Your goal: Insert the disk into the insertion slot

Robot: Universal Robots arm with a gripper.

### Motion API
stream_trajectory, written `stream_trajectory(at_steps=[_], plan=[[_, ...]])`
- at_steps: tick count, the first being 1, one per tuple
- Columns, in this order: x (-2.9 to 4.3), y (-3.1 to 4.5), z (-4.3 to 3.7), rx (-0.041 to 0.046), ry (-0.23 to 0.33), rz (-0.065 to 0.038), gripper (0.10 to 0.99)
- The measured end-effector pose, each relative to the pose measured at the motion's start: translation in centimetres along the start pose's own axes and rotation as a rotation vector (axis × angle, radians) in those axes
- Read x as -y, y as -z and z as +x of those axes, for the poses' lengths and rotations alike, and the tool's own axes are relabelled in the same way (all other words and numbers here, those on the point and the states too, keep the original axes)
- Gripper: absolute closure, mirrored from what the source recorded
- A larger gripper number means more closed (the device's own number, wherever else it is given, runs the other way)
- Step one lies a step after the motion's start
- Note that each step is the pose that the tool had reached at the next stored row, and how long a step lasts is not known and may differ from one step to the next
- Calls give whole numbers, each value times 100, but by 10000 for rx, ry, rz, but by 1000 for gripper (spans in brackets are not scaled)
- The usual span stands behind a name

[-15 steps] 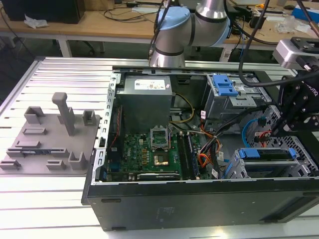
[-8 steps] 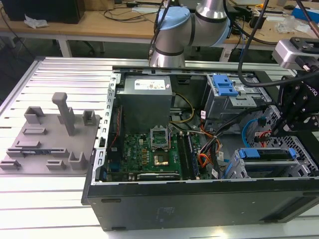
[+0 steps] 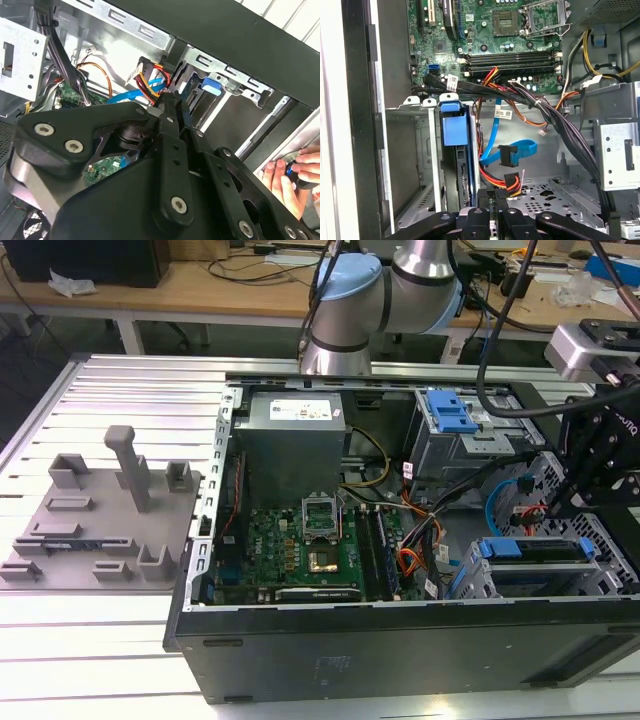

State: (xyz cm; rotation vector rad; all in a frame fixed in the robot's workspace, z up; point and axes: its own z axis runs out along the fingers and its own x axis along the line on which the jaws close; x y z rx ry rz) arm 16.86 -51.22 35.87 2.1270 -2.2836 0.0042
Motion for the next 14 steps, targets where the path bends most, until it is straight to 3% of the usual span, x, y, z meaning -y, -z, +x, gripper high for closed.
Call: stream_trajectory(at_steps=[3, 6, 8, 14], plan=[[-1, 0, -1, -38, -1, 2, 922], [-1, -1, 0, -178, -4, 12, 922], [0, -2, 0, -228, -3, 16, 922], [0, -8, -1, -253, 61, 23, 922]])
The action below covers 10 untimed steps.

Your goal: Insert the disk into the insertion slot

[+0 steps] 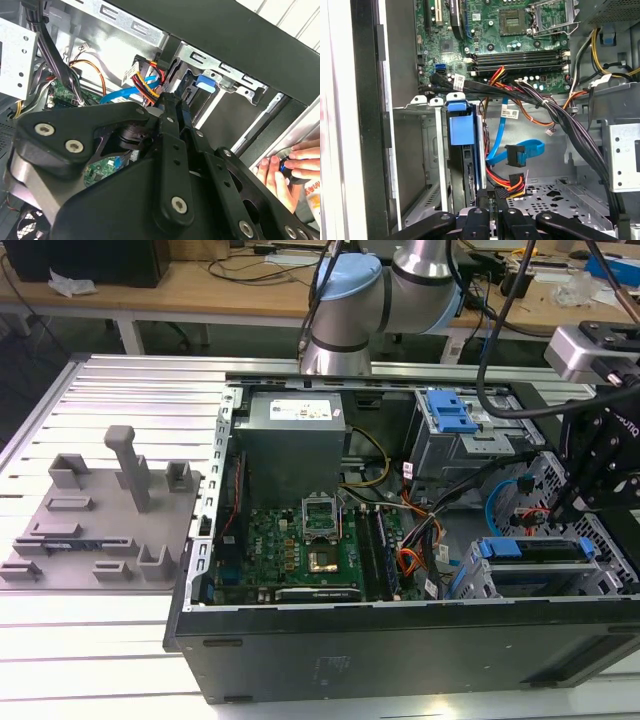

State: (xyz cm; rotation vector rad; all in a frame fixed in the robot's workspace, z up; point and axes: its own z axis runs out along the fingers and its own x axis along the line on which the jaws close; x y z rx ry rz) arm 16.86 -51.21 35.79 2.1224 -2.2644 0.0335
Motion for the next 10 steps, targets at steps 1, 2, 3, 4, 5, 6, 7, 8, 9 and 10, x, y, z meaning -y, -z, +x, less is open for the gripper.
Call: stream_trajectory(at_steps=[1, 2, 3, 4, 5, 6, 7, 8, 9, 10], plan=[[0, -2, 1, 0, 14, 2, 922], [0, -5, 3, 3, 25, 2, 922], [0, -8, 8, 2, 43, 3, 922], [0, -9, 13, 0, 60, 4, 922], [-1, -14, 26, 0, 94, 6, 922], [-1, -17, 37, 0, 117, 7, 922], [-1, -20, 46, -1, 139, 8, 922], [-1, -22, 55, -2, 164, 9, 922], [-1, -26, 61, -1, 196, 10, 922], [-1, -31, 71, -1, 257, 15, 922]])
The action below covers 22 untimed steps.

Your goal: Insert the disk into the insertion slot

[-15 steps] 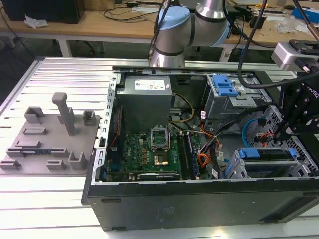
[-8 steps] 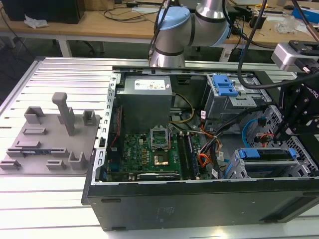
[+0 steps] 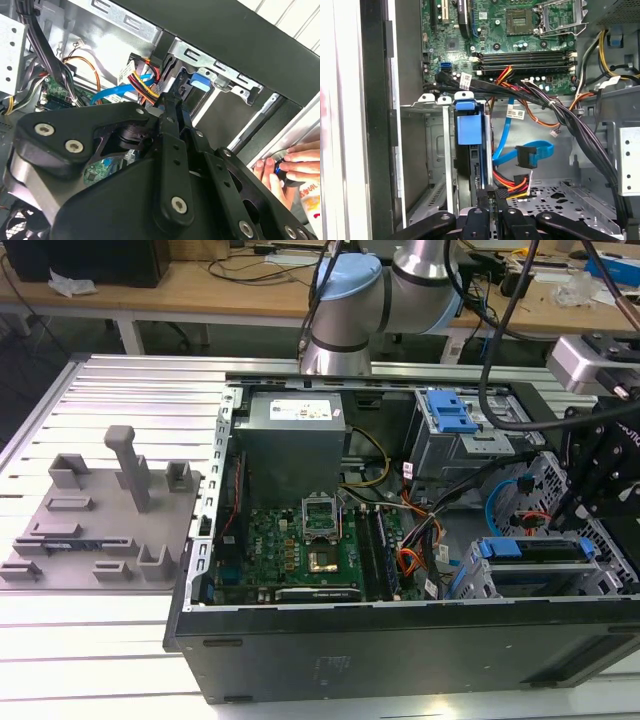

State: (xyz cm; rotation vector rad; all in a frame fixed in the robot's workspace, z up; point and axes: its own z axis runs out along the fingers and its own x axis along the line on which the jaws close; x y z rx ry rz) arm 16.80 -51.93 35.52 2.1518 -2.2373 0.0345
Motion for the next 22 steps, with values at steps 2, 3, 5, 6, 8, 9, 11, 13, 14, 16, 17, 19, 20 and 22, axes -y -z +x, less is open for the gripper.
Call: stream_trajectory(at_steps=[2, 3, 5, 6, 8, 9, 11, 13, 14, 16, 17, 19, 20, 22], plan=[[-4, -5, 9, 1, 48, 2, 922], [-8, -8, 14, 0, 60, 3, 922], [-12, -10, 19, -2, 70, 4, 922], [-12, -12, 20, -2, 71, 3, 922], [-13, -25, 31, -1, 72, 3, 922], [-12, -28, 33, -1, 72, 4, 922], [-12, -38, 41, -1, 71, 3, 922], [-12, -38, 42, -2, 71, 4, 922], [-12, -39, 43, -2, 72, 3, 922], [-6, -39, 45, -3, 69, 4, 922], [6, -42, 43, -3, 70, 4, 922], [1, -54, 44, -3, 67, 16, 922], [-14, -53, 39, -17, 62, 67, 922], [-27, -53, 32, -35, 46, 186, 922]])
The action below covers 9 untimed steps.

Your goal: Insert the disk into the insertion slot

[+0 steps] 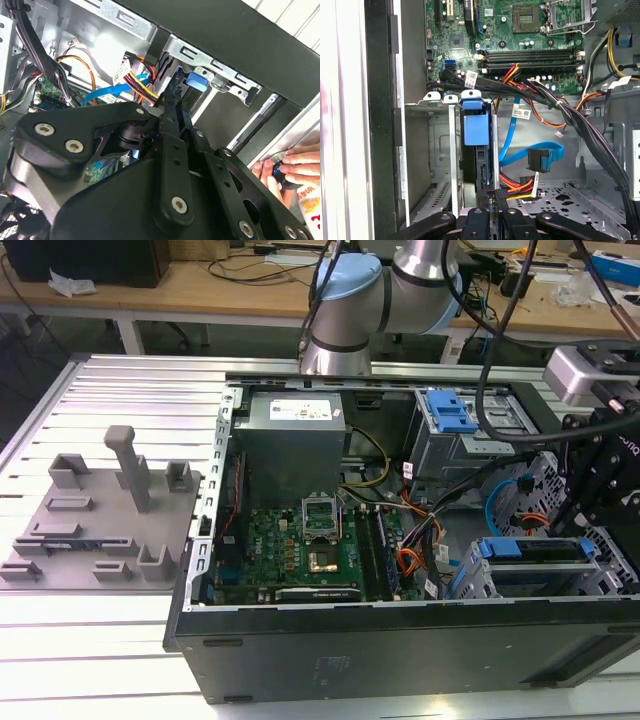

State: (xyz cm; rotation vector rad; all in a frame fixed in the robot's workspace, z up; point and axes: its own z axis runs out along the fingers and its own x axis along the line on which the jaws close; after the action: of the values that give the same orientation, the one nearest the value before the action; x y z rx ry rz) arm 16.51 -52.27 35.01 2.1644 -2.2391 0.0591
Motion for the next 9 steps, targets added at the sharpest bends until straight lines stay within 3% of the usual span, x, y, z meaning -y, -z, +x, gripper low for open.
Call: stream_trajectory(at_steps=[3, 9], plan=[[-7, 2, -44, -50, -30, 74, 922], [-13, 2, -61, -63, -344, 60, 922]])
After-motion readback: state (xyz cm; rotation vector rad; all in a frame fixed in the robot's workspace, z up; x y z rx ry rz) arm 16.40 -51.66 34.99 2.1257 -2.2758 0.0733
